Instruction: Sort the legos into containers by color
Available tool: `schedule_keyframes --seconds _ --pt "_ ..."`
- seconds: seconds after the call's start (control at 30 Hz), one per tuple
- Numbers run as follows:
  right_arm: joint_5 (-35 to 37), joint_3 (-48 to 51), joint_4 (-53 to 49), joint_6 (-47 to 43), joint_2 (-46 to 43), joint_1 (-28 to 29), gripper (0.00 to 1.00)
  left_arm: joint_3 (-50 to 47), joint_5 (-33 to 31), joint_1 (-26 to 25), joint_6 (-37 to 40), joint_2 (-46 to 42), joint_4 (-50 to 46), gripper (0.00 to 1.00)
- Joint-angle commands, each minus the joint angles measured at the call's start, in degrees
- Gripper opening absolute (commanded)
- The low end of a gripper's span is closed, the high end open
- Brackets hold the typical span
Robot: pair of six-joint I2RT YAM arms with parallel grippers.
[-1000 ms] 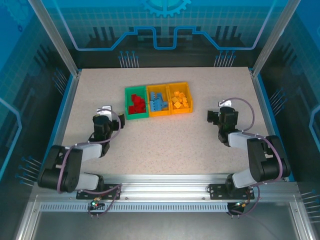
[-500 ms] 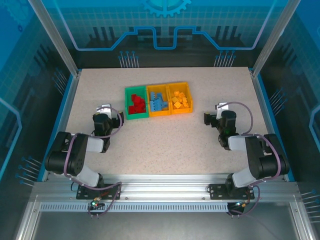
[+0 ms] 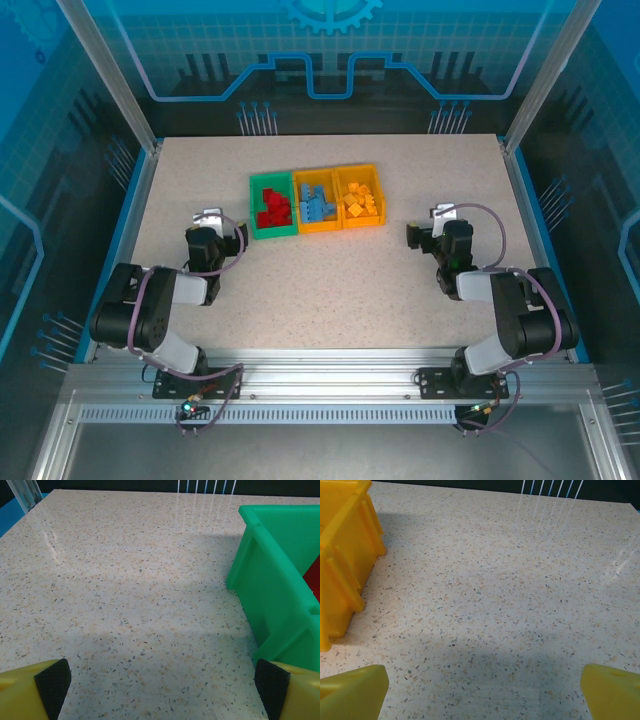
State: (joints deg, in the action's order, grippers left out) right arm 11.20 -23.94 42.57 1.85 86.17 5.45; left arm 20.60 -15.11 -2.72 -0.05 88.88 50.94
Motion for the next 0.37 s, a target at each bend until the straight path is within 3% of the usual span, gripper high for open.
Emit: schedule_keyframes --seconds 0.0,0.33 --pt "-0.88 0.08 2.26 -0.8 -0.04 -0.98 1.0 0.92 1.22 0.48 -1.0 -0.22 2.04 0.99" --pt "-0.62 -0.05 2.09 -1.07 0.03 -0.61 1.0 0.93 1.13 0.44 -1.0 -0.29 2.13 0.99"
